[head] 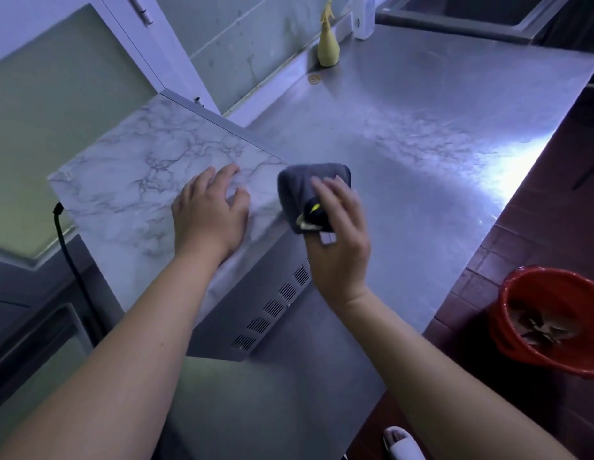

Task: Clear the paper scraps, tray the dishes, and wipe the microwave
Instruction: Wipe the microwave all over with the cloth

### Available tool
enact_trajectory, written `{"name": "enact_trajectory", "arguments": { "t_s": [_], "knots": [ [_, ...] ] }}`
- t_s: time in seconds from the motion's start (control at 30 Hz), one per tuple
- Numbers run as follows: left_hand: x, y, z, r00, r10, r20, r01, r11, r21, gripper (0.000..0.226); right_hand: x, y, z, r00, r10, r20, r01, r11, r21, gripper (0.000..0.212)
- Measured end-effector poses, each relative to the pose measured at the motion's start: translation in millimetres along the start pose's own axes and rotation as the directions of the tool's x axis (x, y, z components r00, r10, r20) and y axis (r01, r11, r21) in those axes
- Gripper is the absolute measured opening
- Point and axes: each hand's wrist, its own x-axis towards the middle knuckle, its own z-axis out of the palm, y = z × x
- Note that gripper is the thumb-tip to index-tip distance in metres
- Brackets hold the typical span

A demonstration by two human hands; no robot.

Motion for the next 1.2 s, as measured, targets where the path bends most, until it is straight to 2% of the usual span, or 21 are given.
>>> {"name": "enact_trajectory", "arguments": {
  "t_s": [0.2,0.27,0.33,0.4,0.47,0.6,0.7,0.87,0.93,0.97,1.03,1.07,1.1,1.17,1.2],
  "knots": [
    [1,-1,2,1.000,0.013,-0.021,-0.013,1.000,0.002,0.045,-22,51,5,0.988,-0.150,0.035,0.148,0.987,0.054,0.044],
    [1,0,2,1.000,0.009,-0.021,-0.009,1.000,-0.003,0.044,-23,66,3,0.985,-0.164,0.048,0.162,0.986,0.043,0.051],
    [0,1,2,1.000,0.005,-0.019,-0.005,1.000,-0.008,0.044,-30,83,-1,0.985,-0.159,0.069,0.161,0.987,-0.014,0.049],
    [0,0,2,1.000,0.005,-0.025,-0.005,1.000,-0.008,0.043,-42,104,-6,0.988,-0.111,0.103,0.123,0.985,-0.122,0.042],
    [1,1,2,0.999,0.008,-0.034,-0.008,1.000,0.000,0.042,-55,122,-9,0.990,0.009,0.138,0.024,0.973,-0.231,0.040],
    [2,2,3,0.999,-0.004,-0.036,0.004,1.000,0.003,0.040,-78,139,-10,0.956,0.207,0.208,-0.116,0.918,-0.379,0.047],
    [1,2,3,0.999,-0.003,-0.037,0.003,1.000,0.002,0.040,-86,146,-15,0.898,0.302,0.320,-0.120,0.868,-0.483,0.040],
    [1,3,2,0.999,-0.014,-0.029,0.014,1.000,-0.001,0.040,-75,145,-26,0.822,0.331,0.464,-0.033,0.841,-0.541,0.029],
    [1,3,1,1.000,-0.015,-0.026,0.015,1.000,-0.008,0.040,-70,143,-37,0.716,0.315,0.623,0.070,0.855,-0.513,0.027],
    [1,4,0,1.000,-0.017,-0.024,0.017,1.000,-0.012,0.040,-69,139,-43,0.637,0.302,0.709,0.133,0.863,-0.488,0.025],
    [0,4,0,1.000,-0.022,-0.022,0.021,1.000,-0.016,0.040,-71,127,-56,0.530,0.302,0.792,0.168,0.878,-0.447,0.032],
    [0,3,0,1.000,-0.023,-0.019,0.022,1.000,-0.018,0.040,-74,120,-61,0.534,0.330,0.778,0.105,0.887,-0.449,0.037],
    [1,3,0,1.000,-0.024,-0.016,0.024,0.999,-0.021,0.040,-75,110,-65,0.572,0.385,0.724,-0.025,0.891,-0.454,0.033],
    [1,3,-1,1.000,-0.028,-0.013,0.028,0.999,-0.026,0.041,-74,90,-71,0.634,0.540,0.553,-0.390,0.841,-0.374,0.025],
    [1,3,-1,1.000,-0.028,-0.012,0.028,0.999,-0.028,0.041,-71,79,-73,0.625,0.613,0.483,-0.548,0.786,-0.287,0.023]
  ]
}}
